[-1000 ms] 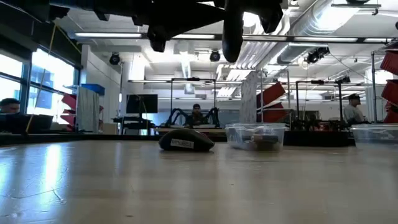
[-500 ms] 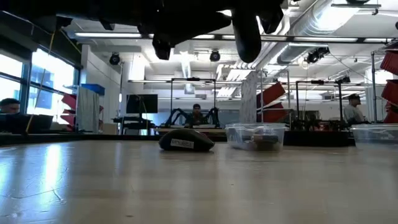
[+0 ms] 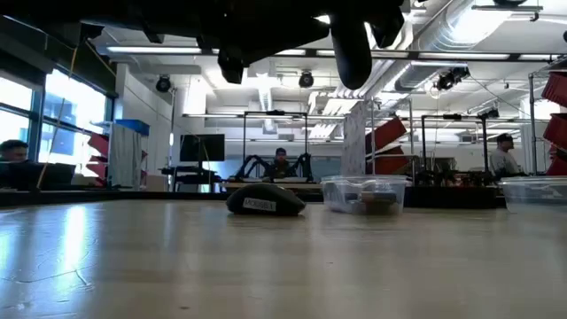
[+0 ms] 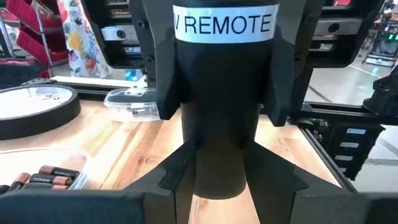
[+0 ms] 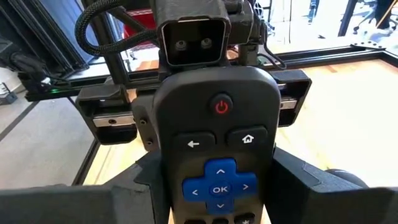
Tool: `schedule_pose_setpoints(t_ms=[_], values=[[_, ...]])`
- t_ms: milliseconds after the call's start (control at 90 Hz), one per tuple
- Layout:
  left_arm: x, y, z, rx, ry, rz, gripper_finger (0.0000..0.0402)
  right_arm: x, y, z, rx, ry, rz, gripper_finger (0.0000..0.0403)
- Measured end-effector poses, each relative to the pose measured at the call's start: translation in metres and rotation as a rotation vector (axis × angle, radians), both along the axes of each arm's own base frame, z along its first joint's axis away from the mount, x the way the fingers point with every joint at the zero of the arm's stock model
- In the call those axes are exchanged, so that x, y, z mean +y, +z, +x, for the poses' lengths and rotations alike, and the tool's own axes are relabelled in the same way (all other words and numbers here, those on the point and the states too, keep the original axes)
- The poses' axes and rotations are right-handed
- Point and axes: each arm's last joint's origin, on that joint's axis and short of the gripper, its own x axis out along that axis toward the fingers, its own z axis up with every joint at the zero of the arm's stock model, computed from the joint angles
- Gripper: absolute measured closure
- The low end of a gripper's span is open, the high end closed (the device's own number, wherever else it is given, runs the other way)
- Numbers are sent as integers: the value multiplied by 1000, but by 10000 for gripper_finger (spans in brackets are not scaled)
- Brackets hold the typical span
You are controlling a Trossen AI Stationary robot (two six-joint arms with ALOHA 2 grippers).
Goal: Insert battery
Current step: Remove the black cover of the remote
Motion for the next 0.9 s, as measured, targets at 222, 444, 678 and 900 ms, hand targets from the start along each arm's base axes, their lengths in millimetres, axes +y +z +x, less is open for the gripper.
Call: schedule_pose_setpoints(t_ms=[222,444,678,900], values=[[-8,8,-8,8,18,69,246,0,2,0,-10,-4,4,239],[-6,6,-5,3,-10,20,166,0,3,1,-24,-2,4,239],[7,-4,4,8,17,-27,131,-3,4,3,-31,2,10,239],[11,1,7,-34,-7,-40,131,-3,6,3,-52,2,-3,239]])
